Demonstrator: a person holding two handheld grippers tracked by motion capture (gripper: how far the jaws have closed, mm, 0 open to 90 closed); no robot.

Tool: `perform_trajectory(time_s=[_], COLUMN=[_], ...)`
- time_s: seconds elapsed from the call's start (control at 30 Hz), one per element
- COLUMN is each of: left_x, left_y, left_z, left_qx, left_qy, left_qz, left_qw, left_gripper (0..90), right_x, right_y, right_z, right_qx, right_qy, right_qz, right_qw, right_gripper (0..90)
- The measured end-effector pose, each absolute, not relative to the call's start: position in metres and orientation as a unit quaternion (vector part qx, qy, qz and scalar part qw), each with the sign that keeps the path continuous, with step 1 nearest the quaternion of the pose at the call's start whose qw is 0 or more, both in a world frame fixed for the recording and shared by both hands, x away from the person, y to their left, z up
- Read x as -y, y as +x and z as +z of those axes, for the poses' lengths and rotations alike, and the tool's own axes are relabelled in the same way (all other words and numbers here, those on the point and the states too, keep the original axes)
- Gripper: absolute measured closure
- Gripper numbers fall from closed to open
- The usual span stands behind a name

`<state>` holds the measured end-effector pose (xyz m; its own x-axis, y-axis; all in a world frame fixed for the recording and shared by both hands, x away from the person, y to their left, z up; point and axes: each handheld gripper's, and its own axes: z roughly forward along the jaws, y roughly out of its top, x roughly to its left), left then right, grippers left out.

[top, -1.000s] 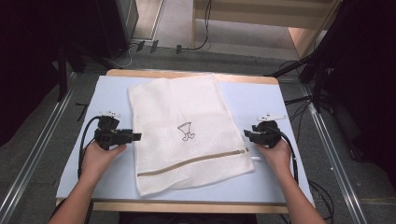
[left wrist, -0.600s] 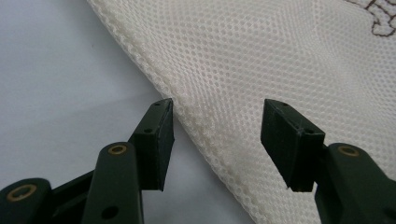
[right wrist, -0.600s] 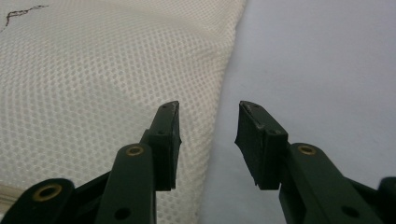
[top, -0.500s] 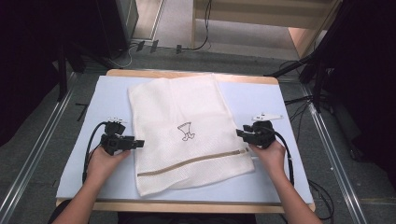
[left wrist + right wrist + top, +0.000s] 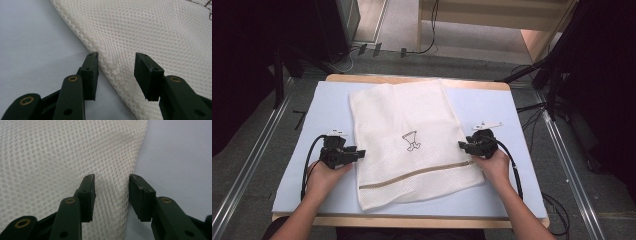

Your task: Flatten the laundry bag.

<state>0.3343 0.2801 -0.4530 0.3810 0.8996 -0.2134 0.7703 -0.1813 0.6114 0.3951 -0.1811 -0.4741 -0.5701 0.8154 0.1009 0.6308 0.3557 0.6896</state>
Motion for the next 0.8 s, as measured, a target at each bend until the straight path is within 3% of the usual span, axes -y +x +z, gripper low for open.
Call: perform_trajectory(time_s=[0.2, 0.3, 0.43, 0.53, 0.8], left_x=[-0.268, -0.267, -0.268, -0.273, -0.282], left_y=[0.331, 0.332, 0.334, 0.34, 0.357], left_z=[-0.452, -0.451, -0.452, -0.451, -0.448], left_qx=[-0.567, -0.566, -0.562, -0.564, -0.55], left_qy=[0.754, 0.758, 0.76, 0.759, 0.765], left_qz=[0.141, 0.147, 0.118, 0.082, 0.055], left_qw=[0.3, 0.29, 0.304, 0.315, 0.332], left_gripper=[60.6, 69.3, 83.8, 87.3, 87.8], right_x=[0.178, 0.177, 0.177, 0.178, 0.185], right_y=[0.393, 0.392, 0.393, 0.393, 0.394], right_z=[-0.475, -0.475, -0.475, -0.474, -0.467], right_qx=[-0.819, -0.816, -0.815, -0.816, -0.806], right_qy=[0.433, 0.436, 0.438, 0.44, 0.453], right_qz=[0.348, 0.35, 0.355, 0.356, 0.364], right_qw=[0.146, 0.146, 0.134, 0.122, 0.111], right_gripper=[63.4, 67.3, 77.9, 84.6, 85.1])
